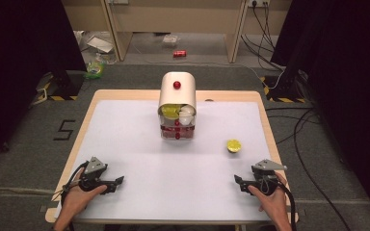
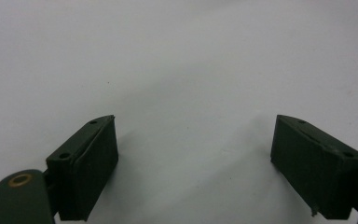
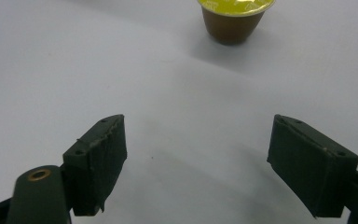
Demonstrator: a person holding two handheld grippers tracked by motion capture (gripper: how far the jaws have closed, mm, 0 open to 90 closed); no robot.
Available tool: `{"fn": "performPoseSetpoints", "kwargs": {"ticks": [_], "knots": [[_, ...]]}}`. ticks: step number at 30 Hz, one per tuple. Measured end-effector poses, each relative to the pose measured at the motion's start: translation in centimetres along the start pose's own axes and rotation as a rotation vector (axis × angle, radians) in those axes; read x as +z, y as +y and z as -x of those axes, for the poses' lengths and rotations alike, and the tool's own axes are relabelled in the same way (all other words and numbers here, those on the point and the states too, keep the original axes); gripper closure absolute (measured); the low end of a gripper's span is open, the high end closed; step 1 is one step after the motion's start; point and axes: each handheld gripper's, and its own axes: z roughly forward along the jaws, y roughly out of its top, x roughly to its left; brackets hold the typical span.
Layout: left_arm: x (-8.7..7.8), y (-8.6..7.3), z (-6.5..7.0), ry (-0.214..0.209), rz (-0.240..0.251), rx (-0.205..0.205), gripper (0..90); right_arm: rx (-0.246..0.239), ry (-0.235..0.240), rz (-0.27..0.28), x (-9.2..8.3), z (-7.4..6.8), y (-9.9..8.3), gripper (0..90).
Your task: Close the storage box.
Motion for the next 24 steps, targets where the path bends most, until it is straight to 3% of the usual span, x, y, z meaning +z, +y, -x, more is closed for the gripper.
{"fn": "performPoseSetpoints", "kwargs": {"ticks": [16, 21, 24], "knots": [[0.0, 0.0, 0.0, 0.001, 0.000, 0.001, 14.1, -0.061, -0.027, -0.065, 0.1, 0.0, -0.8, 18.7], [0.0, 0.0, 0.0, 0.001, 0.000, 0.001, 14.1, -0.071, -0.014, -0.016, 0.1, 0.2, -1.4, 16.4], [0.0, 0.0, 0.0, 0.001, 0.000, 0.001, 14.1, -0.090, -0.011, -0.022, 0.2, 0.1, -1.4, 14.2]]}}
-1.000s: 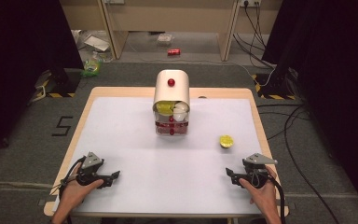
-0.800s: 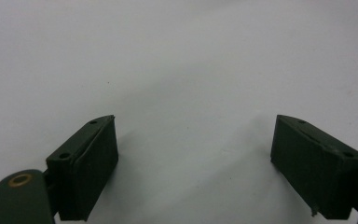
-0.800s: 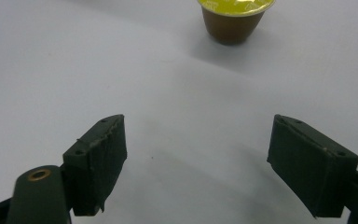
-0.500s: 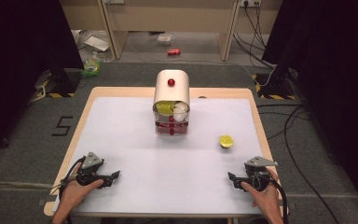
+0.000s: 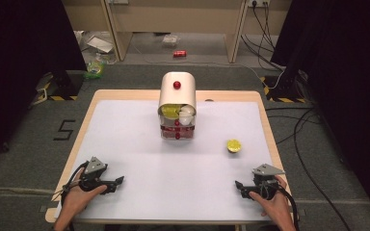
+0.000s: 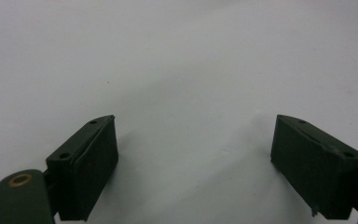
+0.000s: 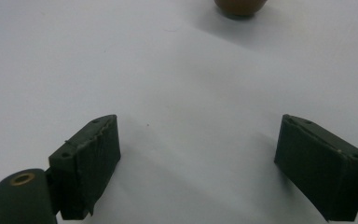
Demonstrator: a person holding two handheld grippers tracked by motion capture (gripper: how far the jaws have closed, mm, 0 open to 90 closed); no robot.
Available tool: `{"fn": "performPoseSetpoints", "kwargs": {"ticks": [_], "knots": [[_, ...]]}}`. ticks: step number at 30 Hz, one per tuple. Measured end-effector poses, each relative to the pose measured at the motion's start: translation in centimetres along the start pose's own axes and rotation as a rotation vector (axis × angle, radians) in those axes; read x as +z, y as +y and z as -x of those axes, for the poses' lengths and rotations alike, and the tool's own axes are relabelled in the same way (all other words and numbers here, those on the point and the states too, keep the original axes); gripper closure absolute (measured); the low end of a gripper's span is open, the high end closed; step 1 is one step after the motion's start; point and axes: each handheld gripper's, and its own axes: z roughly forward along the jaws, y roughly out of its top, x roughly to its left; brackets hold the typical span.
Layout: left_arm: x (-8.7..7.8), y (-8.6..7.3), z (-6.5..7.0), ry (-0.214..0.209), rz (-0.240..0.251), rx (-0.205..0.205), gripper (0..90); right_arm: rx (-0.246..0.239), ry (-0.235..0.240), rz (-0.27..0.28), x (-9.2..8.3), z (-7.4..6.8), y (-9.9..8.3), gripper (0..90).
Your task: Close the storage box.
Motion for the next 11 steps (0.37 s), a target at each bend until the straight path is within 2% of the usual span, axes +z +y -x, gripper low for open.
{"fn": "performPoseSetpoints", "kwargs": {"ticks": [11], "knots": [[0.00, 0.00, -0.01, 0.000, 0.000, 0.000, 14.0, 0.004, 0.005, -0.002, -0.01, 0.01, 0.00, 14.2]]}}
